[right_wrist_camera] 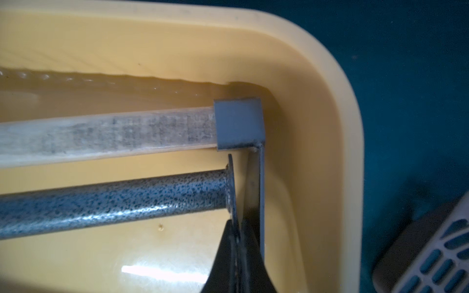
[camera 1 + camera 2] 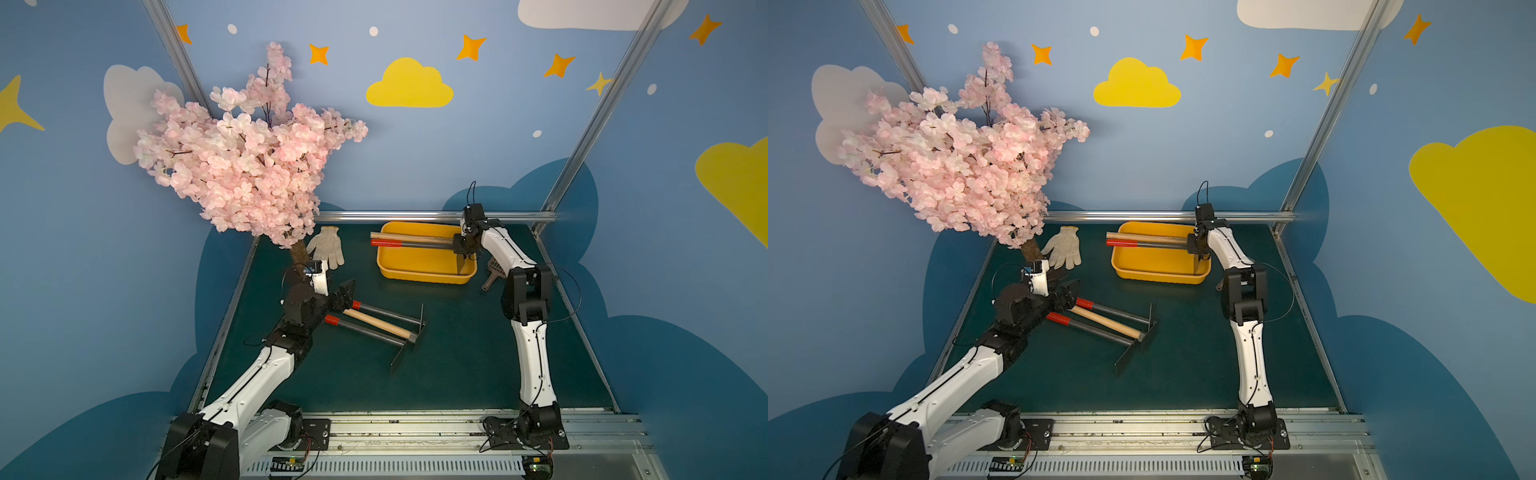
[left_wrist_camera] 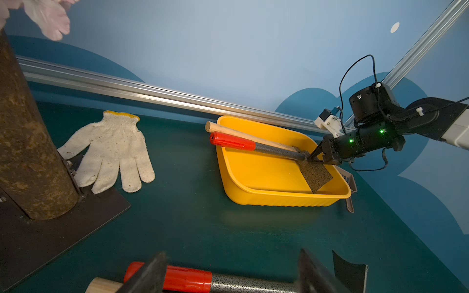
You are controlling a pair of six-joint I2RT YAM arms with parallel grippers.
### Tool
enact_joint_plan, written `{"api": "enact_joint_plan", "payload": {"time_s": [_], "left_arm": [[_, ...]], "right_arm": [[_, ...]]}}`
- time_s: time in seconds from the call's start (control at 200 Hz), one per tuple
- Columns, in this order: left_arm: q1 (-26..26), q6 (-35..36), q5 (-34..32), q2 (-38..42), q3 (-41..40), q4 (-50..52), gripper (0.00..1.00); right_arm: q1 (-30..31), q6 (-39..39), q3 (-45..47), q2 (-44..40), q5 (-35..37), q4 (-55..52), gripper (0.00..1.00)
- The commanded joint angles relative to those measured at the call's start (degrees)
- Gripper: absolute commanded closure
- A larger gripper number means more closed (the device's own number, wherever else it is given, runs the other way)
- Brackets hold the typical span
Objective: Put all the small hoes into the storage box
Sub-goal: Place the hoe in the storage box.
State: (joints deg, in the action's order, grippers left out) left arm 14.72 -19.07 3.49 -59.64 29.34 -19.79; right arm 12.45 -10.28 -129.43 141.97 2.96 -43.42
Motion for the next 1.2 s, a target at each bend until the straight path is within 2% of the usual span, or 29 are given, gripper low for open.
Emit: {"api": "enact_joint_plan", "payload": {"time_s": [0.0, 0.26, 0.571, 0.806, 0.986, 1.096, 1.191], "left_arm": [[-0.2, 0.2, 0.7, 0.1, -0.5, -0.4, 0.18], [-0.2, 0.0, 0.7, 0.6, -1.0, -0.5, 0.18], [-0.2, 0.1, 0.6, 2.1, -1.8, 0.0, 0.18], [-0.3, 0.1, 0.3, 3.7, -2.7, 0.4, 0.18], [-0.5, -0.3, -0.6, 3.9, -3.3, 0.5, 0.18], [-1.3, -1.1, -0.9, 3.4, -4.1, -0.5, 0.18], [-3.3, -3.1, 1.5, 1.6, -5.2, -3.1, 0.18]], "right_arm": [[-0.2, -0.2, -1.3, 2.1, -0.2, 1.5, 0.95], [-0.3, 1.7, -2.4, 0.2, 0.6, 1.4, 0.78], [-0.1, 3.9, -1.6, -4.9, 3.9, 1.1, 0.7], [0.4, 4.8, -0.4, -10.2, 7.8, 0.9, 0.69], [3.9, 8.3, 6.1, -18.9, 1.4, 0.2, 0.73], [7.4, 10.1, 13.4, -25.3, -4.9, -0.1, 0.75], [11.4, 11.8, 20.6, -30.9, -11.1, 1.2, 0.76]]}}
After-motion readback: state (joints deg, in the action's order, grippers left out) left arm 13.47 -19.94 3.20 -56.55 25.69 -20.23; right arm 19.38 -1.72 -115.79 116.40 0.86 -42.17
